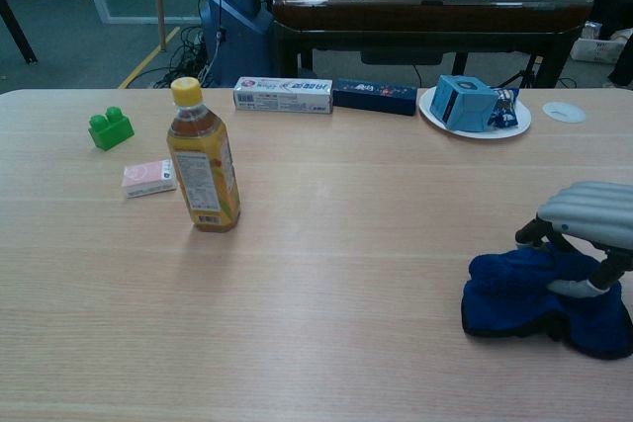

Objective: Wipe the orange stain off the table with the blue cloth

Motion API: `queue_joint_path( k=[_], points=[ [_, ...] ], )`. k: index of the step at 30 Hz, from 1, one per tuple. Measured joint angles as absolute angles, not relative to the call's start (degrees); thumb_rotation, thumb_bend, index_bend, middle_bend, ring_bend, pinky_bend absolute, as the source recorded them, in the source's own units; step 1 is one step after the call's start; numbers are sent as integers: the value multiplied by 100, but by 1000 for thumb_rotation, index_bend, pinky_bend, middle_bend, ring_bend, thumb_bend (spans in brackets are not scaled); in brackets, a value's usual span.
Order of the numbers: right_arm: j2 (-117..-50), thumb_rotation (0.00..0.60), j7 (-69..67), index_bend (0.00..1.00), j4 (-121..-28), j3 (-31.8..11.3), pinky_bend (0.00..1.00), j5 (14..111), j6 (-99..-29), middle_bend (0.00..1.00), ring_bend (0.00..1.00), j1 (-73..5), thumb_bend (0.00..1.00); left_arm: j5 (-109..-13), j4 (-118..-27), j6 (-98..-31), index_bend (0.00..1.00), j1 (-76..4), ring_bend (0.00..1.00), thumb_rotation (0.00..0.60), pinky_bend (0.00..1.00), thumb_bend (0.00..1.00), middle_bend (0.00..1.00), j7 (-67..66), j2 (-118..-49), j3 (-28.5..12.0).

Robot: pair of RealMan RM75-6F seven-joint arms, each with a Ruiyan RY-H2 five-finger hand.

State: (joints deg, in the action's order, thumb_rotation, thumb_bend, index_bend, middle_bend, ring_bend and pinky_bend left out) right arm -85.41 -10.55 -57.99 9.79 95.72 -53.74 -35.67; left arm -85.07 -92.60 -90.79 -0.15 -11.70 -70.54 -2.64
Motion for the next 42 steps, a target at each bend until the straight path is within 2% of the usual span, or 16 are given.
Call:
queue_joint_path(
  k=[5, 21, 26, 32, 39, 42],
  points=[
    [-8534, 600, -1076, 742, -5539, 781, 800, 9379, -5353, 573, 590, -3563, 553, -8492, -9231, -9051, 245, -31, 177, 600, 159, 274, 125, -1156, -7072, -275],
    [-8552, 600, -1315, 743, -6706, 1383, 800, 10414, -5606, 579, 591, -3740, 553, -8494, -9228, -9058, 245, -22, 177, 600, 159, 274, 125, -1151, -7082, -263],
    [-8640, 600, -1304, 743, -6840, 1398, 799, 10567, -5688, 579, 591, -3853, 552, -8517, -9226, -9082, 245, -12, 177, 600, 159, 274, 125, -1129, -7072, -259],
    [-8722, 600, -1091, 743, -6713, 925, 800, 10150, -5695, 577, 591, -3878, 548, -8542, -9223, -9098, 245, -8, 177, 600, 159, 274, 125, -1100, -7068, -255],
    [-8776, 600, -828, 742, -6601, 34, 798, 9532, -5734, 571, 586, -4083, 542, -8561, -9204, -9132, 245, 15, 177, 600, 159, 274, 125, -1083, -7087, -244],
    [-8797, 600, -654, 740, -6591, -287, 754, 9263, -5683, 553, 550, -4229, 538, -8568, -9211, -9151, 245, 24, 177, 600, 159, 274, 125, -1077, -7082, -247]
  ],
)
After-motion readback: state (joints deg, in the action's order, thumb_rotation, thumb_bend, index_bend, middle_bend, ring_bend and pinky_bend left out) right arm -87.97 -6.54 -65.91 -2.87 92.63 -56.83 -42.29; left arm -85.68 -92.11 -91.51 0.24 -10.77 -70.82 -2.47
